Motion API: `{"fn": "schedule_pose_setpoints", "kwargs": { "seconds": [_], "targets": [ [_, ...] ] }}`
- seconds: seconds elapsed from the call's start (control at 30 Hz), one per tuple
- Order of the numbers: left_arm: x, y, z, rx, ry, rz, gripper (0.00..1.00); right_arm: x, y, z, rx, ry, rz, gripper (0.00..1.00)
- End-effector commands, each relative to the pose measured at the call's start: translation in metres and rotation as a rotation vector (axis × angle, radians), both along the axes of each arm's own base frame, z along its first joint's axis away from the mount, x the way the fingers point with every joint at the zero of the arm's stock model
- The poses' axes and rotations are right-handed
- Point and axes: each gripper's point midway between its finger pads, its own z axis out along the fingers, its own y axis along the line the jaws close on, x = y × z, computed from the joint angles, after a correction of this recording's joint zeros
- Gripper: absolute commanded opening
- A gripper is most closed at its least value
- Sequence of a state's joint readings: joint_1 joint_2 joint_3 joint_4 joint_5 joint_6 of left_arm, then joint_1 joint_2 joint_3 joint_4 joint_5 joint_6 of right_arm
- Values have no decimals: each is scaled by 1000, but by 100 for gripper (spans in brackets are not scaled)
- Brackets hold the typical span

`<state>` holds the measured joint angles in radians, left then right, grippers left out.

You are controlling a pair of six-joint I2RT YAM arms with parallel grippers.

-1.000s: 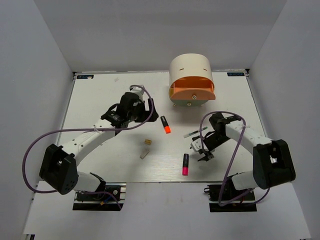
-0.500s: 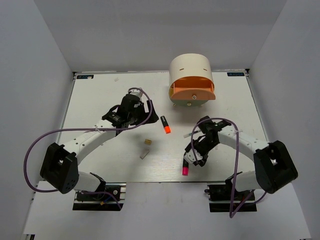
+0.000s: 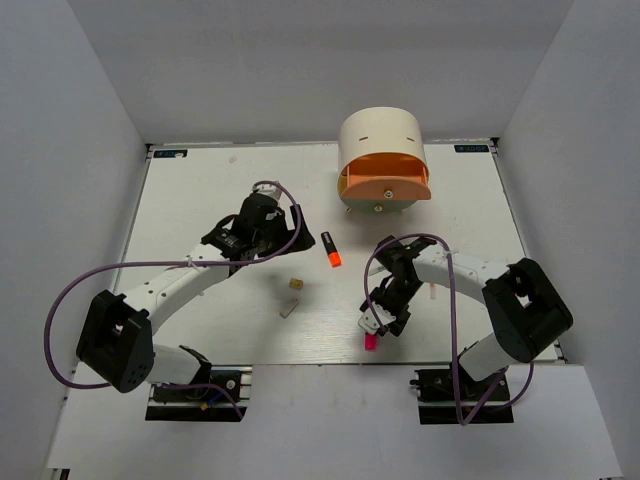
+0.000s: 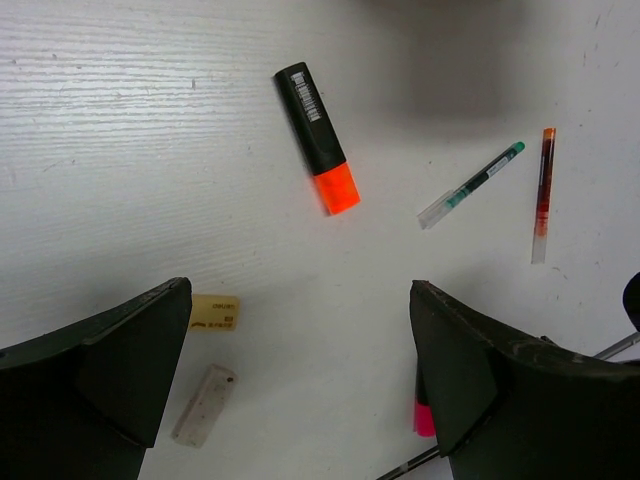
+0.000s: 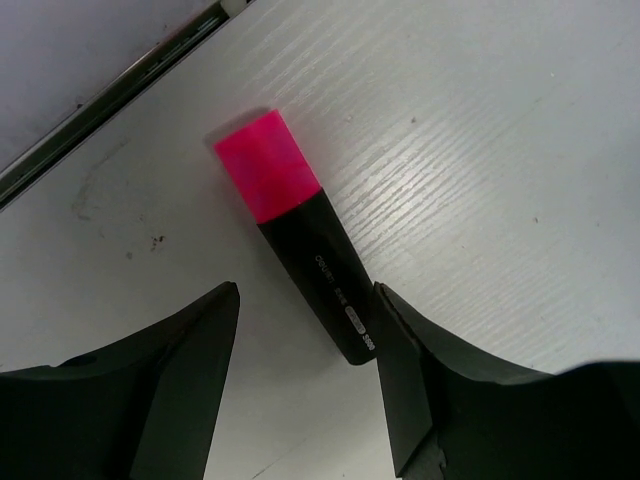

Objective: Sort the stationery into containers
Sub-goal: Pick up the pen from the center of the board.

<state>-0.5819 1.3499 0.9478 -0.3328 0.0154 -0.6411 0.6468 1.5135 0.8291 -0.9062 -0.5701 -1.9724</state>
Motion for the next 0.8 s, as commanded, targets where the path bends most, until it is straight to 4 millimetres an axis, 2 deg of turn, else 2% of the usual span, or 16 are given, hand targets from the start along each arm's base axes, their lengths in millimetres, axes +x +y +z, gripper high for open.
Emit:
{"fn": "schedule_pose_setpoints", "kwargs": {
  "seconds": [0.0,0.17,0.23,0.33,0.37,0.43,0.47,0.5,0.57,0.63,0.73,0.77],
  "targets": [
    [-3,3,11,-24,-25,11,100,10,17,3,107,-150,266,62],
    [-5,4,7,-19,-17,11,100,12,23,-13,44,-134,225,62],
    [-6,3,5,-30,-9,11,100,16,25,-17,23,-142,216,59],
    [-9,-3,6,-68,1,-3,100,20,26,-20,-8,-133,177,50],
    [-8,-3,2,-63,8,-3,100,19,25,-19,-25,-114,138,42],
    [-10,-7,-7,-69,37,-11,100,19,26,-15,-25,-92,89,34],
    [-8,-8,-8,-76,40,-5,100,18,25,-13,-29,-79,64,24],
    [-9,-10,-15,-71,61,-13,100,18,26,-7,-17,-87,49,20],
    [-7,-14,-16,-81,69,-14,100,16,29,-2,1,-65,-1,15],
    [-3,-20,-20,-90,76,-28,100,17,36,17,50,-51,-104,12],
    [4,-27,-22,-90,89,-36,100,32,47,52,151,-62,-302,8],
    [10,-33,-25,-90,102,-43,100,34,49,59,174,-56,-345,8]
  ]
}}
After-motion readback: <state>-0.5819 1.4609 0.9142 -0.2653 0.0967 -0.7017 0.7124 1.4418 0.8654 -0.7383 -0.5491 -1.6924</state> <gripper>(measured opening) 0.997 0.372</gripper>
